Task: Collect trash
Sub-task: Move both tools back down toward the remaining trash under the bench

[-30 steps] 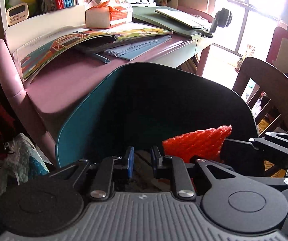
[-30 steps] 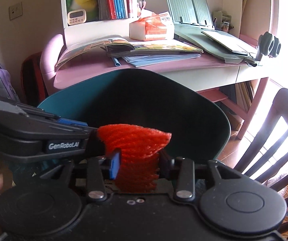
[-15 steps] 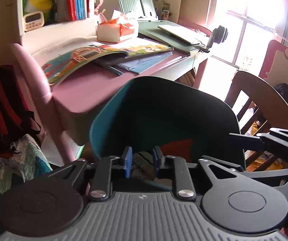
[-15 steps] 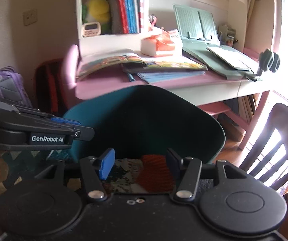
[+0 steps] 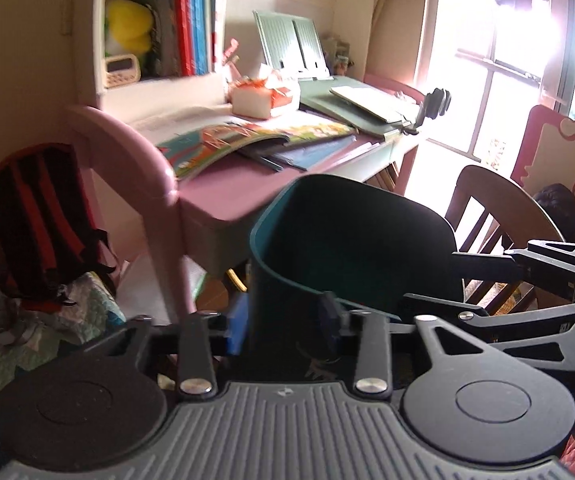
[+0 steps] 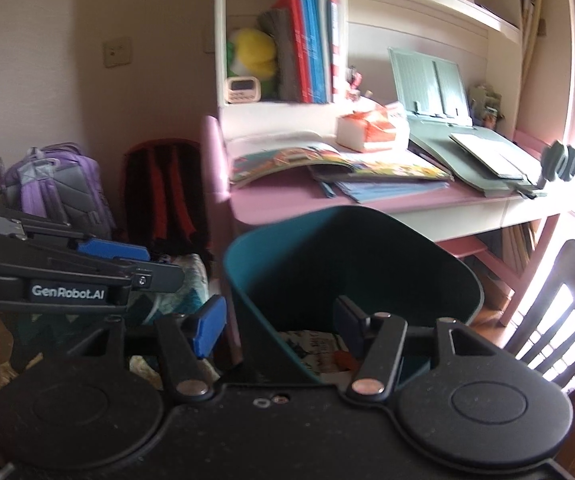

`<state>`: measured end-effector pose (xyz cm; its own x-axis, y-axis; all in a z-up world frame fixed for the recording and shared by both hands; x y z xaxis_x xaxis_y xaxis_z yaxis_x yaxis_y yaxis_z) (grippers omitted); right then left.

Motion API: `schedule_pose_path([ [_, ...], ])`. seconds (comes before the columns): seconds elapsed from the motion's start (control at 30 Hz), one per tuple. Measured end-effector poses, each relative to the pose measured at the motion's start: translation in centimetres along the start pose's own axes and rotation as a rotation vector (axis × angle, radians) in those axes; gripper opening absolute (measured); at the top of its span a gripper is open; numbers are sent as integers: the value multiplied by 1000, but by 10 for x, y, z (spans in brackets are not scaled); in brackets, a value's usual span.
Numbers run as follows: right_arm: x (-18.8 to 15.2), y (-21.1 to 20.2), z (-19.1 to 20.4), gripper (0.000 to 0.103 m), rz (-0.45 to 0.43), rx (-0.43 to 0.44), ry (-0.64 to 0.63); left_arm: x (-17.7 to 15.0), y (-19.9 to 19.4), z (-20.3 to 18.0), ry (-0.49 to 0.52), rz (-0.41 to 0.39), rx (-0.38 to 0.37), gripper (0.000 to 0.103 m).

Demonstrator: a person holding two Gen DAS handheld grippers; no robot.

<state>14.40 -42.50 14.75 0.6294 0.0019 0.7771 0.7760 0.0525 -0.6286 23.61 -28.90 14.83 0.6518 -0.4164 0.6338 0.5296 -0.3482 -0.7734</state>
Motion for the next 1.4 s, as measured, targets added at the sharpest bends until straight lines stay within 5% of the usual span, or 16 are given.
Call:
schedule_pose_path([
  [0.43, 1, -12, 89, 60, -27, 183, -106, -70, -77, 71, -80, -62, 109, 70],
  [0.9, -19, 41, 234, 60, 61, 428, -260, -177, -128, 195, -276, -51, 277, 81],
  [1.2, -57, 115, 331, 60, 200, 518, -351, -261, -106, 296, -442, 42, 341, 85],
  [1.4, -95, 190, 375, 60, 323, 537, -376, -327, -69, 368, -560, 72, 391, 99],
])
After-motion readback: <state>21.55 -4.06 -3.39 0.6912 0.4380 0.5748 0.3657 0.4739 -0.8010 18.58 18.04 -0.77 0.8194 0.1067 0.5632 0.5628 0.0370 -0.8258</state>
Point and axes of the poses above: each gripper's, at about its wrist camera, not at the fingertips, and y roughly the way its jaws point, z to its left, x to its top, the point moved 1 cm from there along y, roughly the way its jaws point, and after that the axes turned 11 degrees about z, right-handed, at the moved point
